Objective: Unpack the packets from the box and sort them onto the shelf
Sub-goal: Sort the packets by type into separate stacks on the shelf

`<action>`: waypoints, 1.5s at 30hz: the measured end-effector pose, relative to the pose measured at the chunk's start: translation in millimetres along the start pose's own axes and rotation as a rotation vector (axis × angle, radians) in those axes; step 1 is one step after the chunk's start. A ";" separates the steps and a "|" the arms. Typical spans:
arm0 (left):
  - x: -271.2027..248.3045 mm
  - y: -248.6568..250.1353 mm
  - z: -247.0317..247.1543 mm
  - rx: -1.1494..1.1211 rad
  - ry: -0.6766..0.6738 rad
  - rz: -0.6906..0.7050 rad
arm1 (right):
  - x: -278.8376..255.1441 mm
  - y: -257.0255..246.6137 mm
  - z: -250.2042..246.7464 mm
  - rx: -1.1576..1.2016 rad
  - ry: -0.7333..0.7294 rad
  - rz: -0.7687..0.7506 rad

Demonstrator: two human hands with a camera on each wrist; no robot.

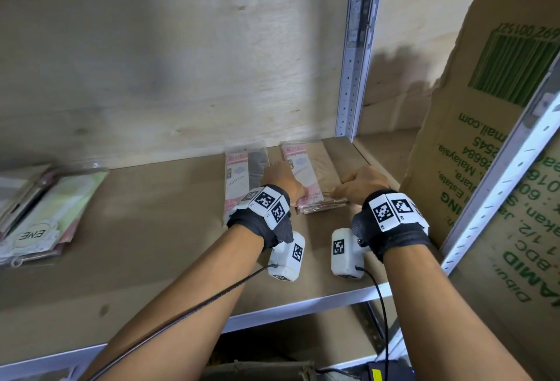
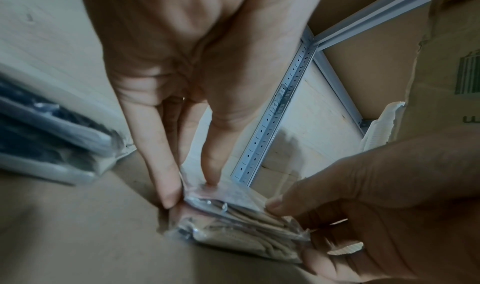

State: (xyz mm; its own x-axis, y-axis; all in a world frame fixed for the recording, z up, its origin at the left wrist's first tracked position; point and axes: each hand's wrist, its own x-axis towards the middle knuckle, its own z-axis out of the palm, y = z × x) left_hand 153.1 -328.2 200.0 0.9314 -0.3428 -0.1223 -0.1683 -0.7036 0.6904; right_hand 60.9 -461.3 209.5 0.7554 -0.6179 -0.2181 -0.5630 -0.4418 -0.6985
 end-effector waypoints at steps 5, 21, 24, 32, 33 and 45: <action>-2.4 0.0 2.9 0.005 -0.001 0.002 | 5.1 3.1 -2.7 0.010 -0.013 -0.005; -30.1 -5.0 -78.1 -0.043 0.187 0.159 | -16.3 -28.7 3.9 0.016 0.221 -0.112; -39.6 -35.8 -118.9 -0.098 0.293 0.173 | -30.7 -46.3 21.7 0.151 0.187 -0.246; -85.9 -167.1 -217.9 -0.275 0.425 0.010 | -82.2 -111.6 104.5 0.332 -0.110 -0.456; -91.3 -180.7 -227.9 -0.284 0.450 -0.015 | -87.0 -119.0 114.8 0.342 -0.144 -0.474; -133.6 -300.9 -333.9 -0.443 0.672 -0.255 | -129.5 -262.3 295.5 0.204 -0.570 -0.398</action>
State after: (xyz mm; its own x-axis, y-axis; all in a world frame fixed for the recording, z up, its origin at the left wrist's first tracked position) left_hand 187.0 137.2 246.7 0.9412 0.3354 0.0411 0.0846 -0.3515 0.9324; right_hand 209.8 -73.2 219.6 0.9788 0.0244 -0.2033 -0.1770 -0.3981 -0.9001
